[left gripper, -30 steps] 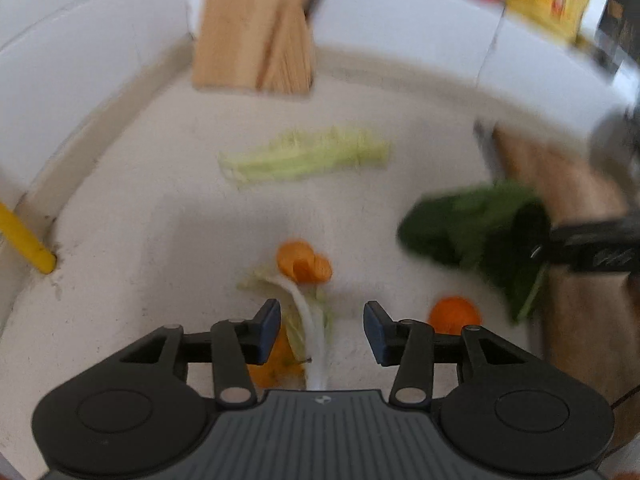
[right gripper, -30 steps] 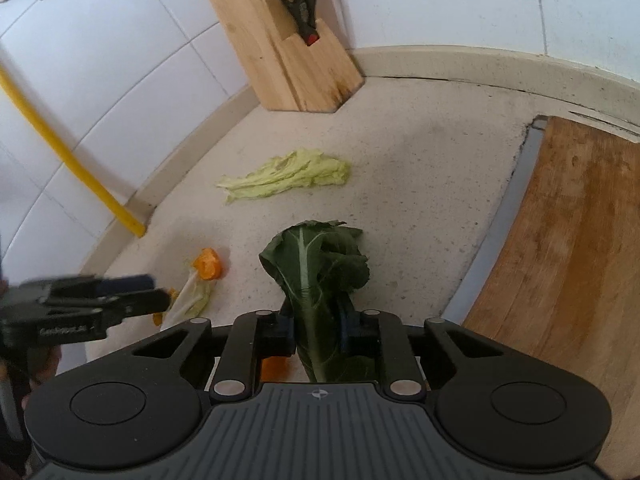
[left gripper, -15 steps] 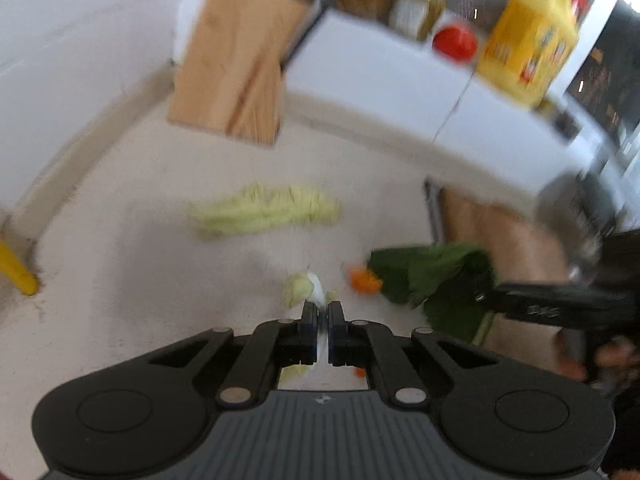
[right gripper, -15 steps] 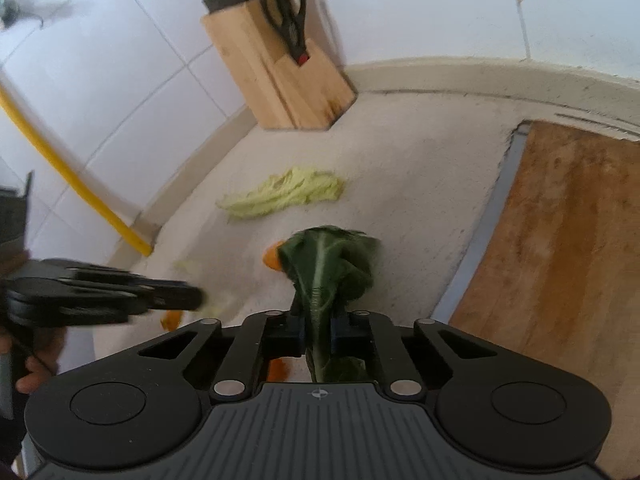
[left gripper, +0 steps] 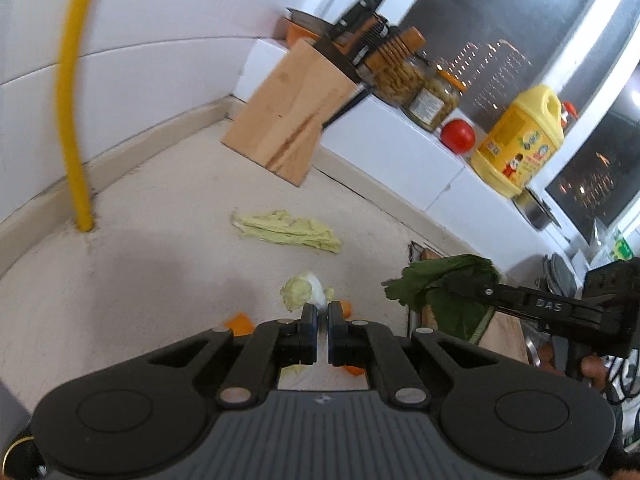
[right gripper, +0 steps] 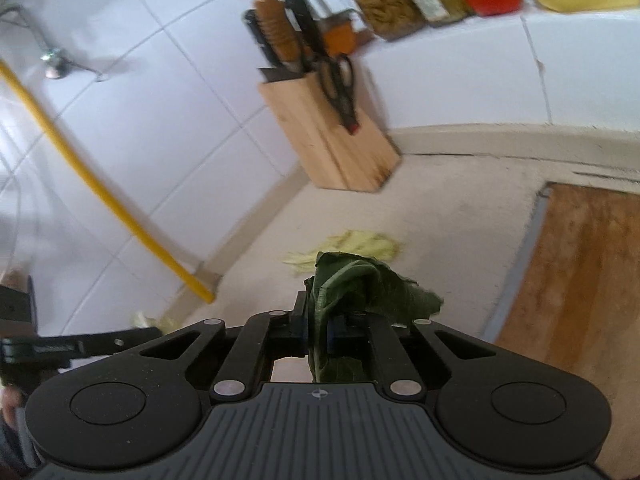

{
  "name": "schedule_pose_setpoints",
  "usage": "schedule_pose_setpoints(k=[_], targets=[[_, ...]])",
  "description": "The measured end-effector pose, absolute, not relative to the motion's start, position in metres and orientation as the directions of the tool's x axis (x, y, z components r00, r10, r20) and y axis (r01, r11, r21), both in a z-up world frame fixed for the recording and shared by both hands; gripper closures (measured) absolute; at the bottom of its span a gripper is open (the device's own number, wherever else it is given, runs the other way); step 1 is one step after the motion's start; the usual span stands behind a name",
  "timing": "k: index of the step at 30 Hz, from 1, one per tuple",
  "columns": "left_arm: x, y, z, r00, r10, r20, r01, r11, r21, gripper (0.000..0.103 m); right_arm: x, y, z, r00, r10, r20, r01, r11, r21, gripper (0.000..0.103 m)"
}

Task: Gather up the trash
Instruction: 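Carry the stalk and green leaf with both tools down over the black bin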

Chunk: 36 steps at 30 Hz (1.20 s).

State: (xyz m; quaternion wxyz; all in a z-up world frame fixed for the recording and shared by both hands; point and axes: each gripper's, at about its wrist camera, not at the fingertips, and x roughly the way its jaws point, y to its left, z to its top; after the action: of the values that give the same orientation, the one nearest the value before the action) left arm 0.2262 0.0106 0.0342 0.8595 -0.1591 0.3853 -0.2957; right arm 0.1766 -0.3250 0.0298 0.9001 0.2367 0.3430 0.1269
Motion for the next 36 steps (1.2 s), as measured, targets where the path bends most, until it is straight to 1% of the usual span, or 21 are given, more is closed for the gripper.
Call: schedule_pose_setpoints(k=[5, 12, 17, 27, 30, 36], targets=[[0.209, 0.037, 0.032, 0.577, -0.593, -0.561, 0.331, 0.798, -0.503, 0.102, 0.172, -0.304, 0.053, 0.729, 0.429, -0.534, -0.133, 0.854, 0.504, 0.093], [0.178, 0.084, 0.041, 0.672, -0.538, -0.509, 0.259, 0.814, -0.52, 0.102, 0.171, -0.269, 0.077, 0.707, 0.493, -0.507, -0.239, 0.841, 0.485, 0.093], [0.156, 0.117, 0.039, 0.719, -0.485, -0.497, 0.191, 0.826, -0.531, 0.102, 0.169, -0.236, 0.094, 0.677, 0.551, -0.489, -0.333, 0.821, 0.464, 0.093], [0.104, 0.179, 0.025, 0.776, -0.329, -0.539, 0.004, 0.856, -0.517, 0.102, 0.171, -0.146, 0.088, 0.503, 0.718, -0.482, -0.516, 0.696, 0.5, 0.093], [0.093, 0.194, 0.02, 0.783, -0.3, -0.545, -0.043, 0.848, -0.529, 0.102, 0.17, -0.121, 0.083, 0.446, 0.751, -0.486, -0.542, 0.659, 0.521, 0.093], [0.077, 0.213, 0.004, 0.781, -0.229, -0.581, -0.134, 0.847, -0.515, 0.102, 0.167, -0.079, 0.069, 0.347, 0.798, -0.493, -0.574, 0.596, 0.561, 0.093]])
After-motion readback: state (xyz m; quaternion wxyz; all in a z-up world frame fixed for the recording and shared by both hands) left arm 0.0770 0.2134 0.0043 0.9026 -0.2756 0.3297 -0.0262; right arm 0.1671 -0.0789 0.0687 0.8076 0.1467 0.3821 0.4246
